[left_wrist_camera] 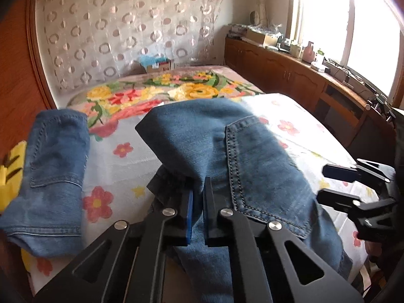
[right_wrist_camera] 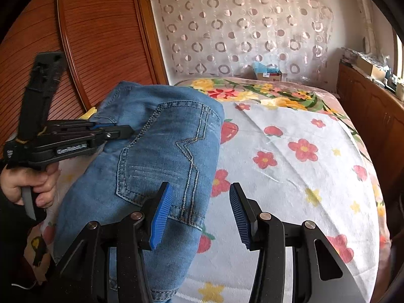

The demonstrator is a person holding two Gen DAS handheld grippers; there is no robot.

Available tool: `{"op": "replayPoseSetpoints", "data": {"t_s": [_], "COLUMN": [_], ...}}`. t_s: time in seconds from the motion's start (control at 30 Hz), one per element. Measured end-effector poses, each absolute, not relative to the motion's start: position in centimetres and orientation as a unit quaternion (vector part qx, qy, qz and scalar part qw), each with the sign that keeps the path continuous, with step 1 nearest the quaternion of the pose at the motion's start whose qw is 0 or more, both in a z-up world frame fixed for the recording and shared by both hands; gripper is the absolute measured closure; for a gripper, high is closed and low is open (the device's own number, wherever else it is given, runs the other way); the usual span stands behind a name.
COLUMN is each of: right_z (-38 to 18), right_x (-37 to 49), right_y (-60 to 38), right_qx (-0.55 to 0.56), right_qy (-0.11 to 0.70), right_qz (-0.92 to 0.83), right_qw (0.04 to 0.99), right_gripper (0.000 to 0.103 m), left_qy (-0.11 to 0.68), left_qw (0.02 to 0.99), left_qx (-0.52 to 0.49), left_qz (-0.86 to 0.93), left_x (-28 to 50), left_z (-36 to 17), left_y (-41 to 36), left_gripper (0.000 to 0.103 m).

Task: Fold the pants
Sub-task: 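Close the left tool on the folded jeans edge and lift it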

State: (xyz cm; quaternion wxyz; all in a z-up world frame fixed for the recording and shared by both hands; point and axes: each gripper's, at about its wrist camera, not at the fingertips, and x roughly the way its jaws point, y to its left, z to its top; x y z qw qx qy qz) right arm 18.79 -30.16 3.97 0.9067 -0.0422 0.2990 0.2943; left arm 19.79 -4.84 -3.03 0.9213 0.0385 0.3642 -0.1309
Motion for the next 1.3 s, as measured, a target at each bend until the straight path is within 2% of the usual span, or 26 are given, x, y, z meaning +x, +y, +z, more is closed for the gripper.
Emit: {"op": "replayPoseSetpoints", "data": {"t_s": [0.27, 0.6, 0.83, 0.93, 1.0, 1.17, 1.23, 1.3], "right_z": [4.8, 3.8, 0.8, 0.7, 1.0, 2.6, 2.8, 3.0], "right_x": [18.8, 19.8, 23.3, 23.8, 24.0, 24.4, 25.3, 26.7], "right_y": [-30.0, -26.8, -26.5, -26.9, -27.2, -27.4, -27.1, -26.8], "right_qx": [-0.032, -0.059, -0.076, -0.069, -0.073, -0.067, -0.067, -0.067], "right_qy": [0.282, 0.282, 0.33, 0.335, 0.331, 0.31, 0.306, 0.305], "right_qz": [0.306, 0.341, 0.312, 0.314, 0.314, 0.324, 0.324, 0.323], "right_qw": [0.909, 0.895, 0.887, 0.886, 0.887, 0.892, 0.892, 0.893], "right_gripper": [0.054, 0.054, 0.054, 0.054, 0.054, 0.054, 0.054, 0.054], "left_qy": [0.304, 0.376, 0.382, 0.379, 0.376, 0.357, 0.356, 0.358], "left_qw": [0.943, 0.921, 0.919, 0.921, 0.923, 0.929, 0.93, 0.93], "left_qx": [0.036, 0.007, 0.017, 0.02, 0.02, 0.013, 0.011, 0.01], "left_qz": [-0.128, -0.098, -0.095, -0.089, -0.086, -0.091, -0.088, -0.084], "left_x": [14.4, 18.7, 19.5, 18.9, 18.5, 18.2, 18.7, 19.5], "left_z": [1.3, -5.3, -6.3, -5.8, -5.3, -4.2, -4.0, -4.1], "left_y": [-3.1, 0.0, -1.4, -1.6, -1.5, -0.8, -0.6, -0.3], "left_gripper": [0.097, 0.097, 0.096, 0.09, 0.081, 0.041, 0.033, 0.033]}}
